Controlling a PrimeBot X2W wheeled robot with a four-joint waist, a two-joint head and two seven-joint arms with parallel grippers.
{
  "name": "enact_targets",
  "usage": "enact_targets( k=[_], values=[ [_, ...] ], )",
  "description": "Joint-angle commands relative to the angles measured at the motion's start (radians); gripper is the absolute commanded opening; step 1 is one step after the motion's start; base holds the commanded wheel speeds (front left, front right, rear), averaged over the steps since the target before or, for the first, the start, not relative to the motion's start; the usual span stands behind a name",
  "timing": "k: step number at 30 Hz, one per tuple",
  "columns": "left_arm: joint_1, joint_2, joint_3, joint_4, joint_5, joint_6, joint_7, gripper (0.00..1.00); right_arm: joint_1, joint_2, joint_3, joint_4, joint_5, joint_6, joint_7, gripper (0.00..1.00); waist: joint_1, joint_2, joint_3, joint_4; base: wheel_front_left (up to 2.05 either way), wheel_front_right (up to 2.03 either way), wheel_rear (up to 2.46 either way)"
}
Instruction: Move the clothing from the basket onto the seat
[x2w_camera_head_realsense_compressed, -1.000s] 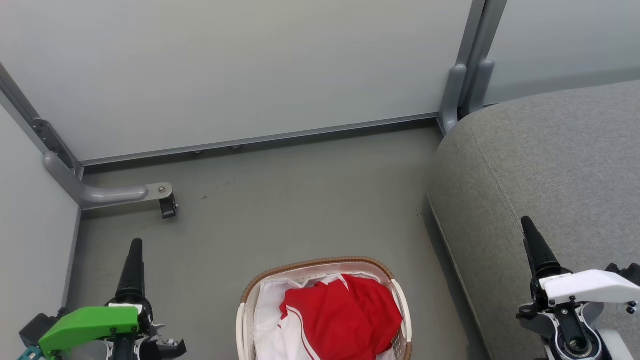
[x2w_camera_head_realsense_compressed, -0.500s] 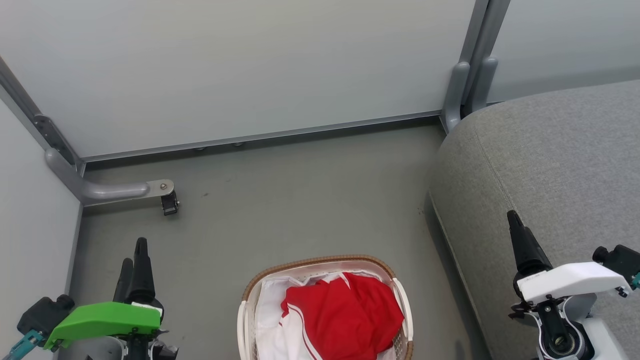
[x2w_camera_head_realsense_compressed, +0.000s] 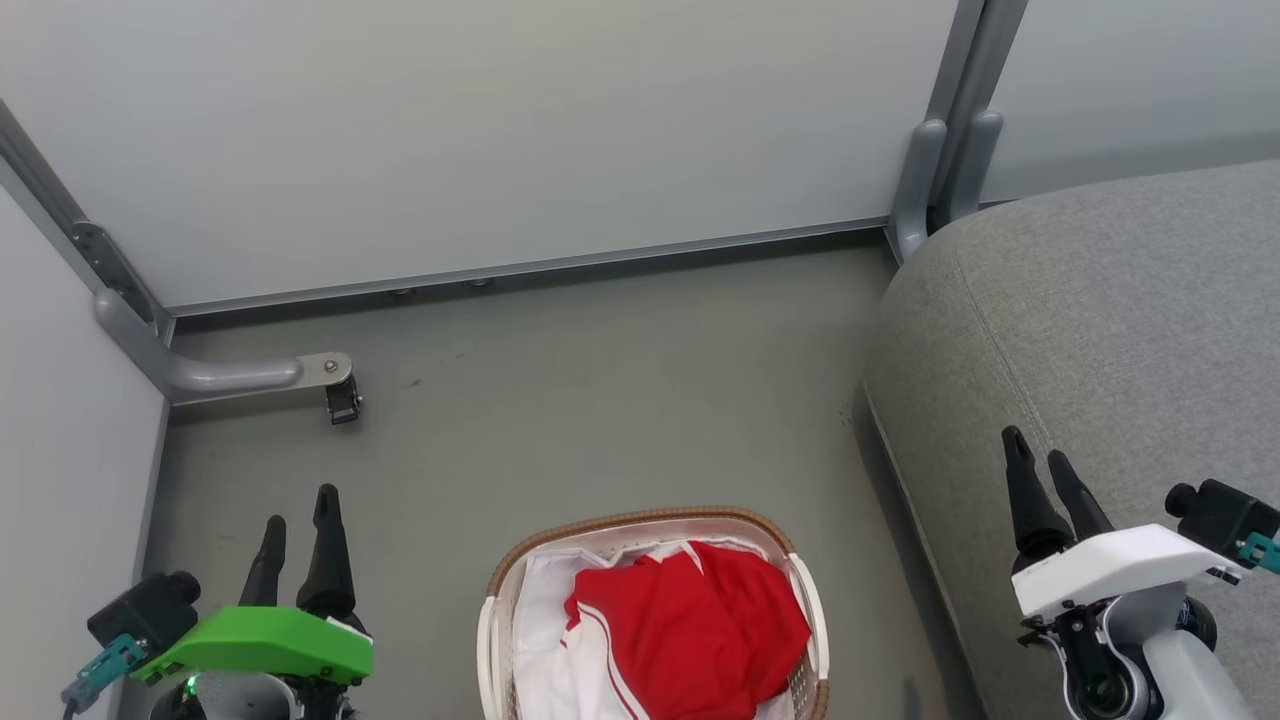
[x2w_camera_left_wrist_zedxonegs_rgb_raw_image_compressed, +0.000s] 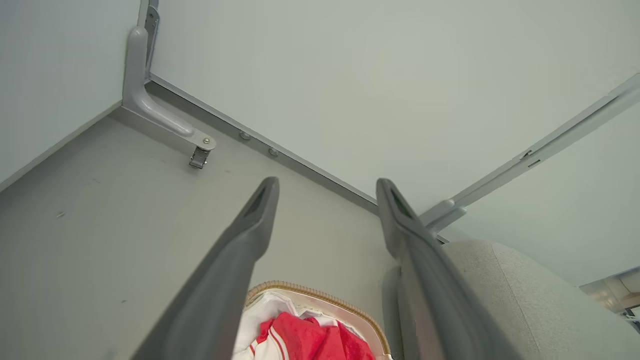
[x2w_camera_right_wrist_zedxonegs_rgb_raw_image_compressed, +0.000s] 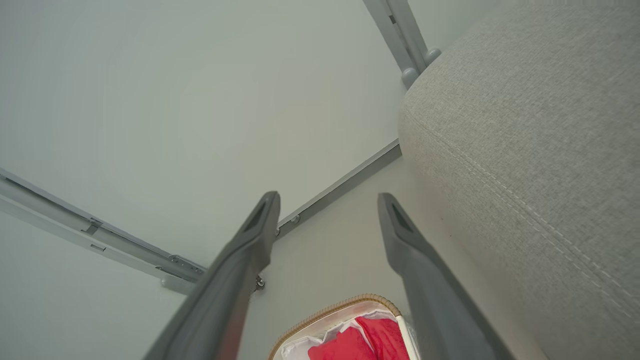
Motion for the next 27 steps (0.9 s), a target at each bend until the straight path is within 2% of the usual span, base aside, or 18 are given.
enact_targets(
  k=[1, 27],
  values=[
    [-0.024, 0.012, -0.005, -0.003, 0.038, -0.003, -0.011, 1.0, -0.028, -0.005, 0.003, -0.002, -0.04, 0.0, -0.012, 1.0, 0.0, -0.0001, 0.002, 0.001, 0.0, 0.0, 0.0],
    [-0.027, 0.007, -0.031, 0.041, 0.341, -0.004, -0.079, 1.0, -0.041, -0.023, 0.057, 0.058, -0.34, 0.0, -0.08, 1.0, 0.0, -0.0001, 0.012, 0.021, 0.0, 0.0, 0.0]
  ],
)
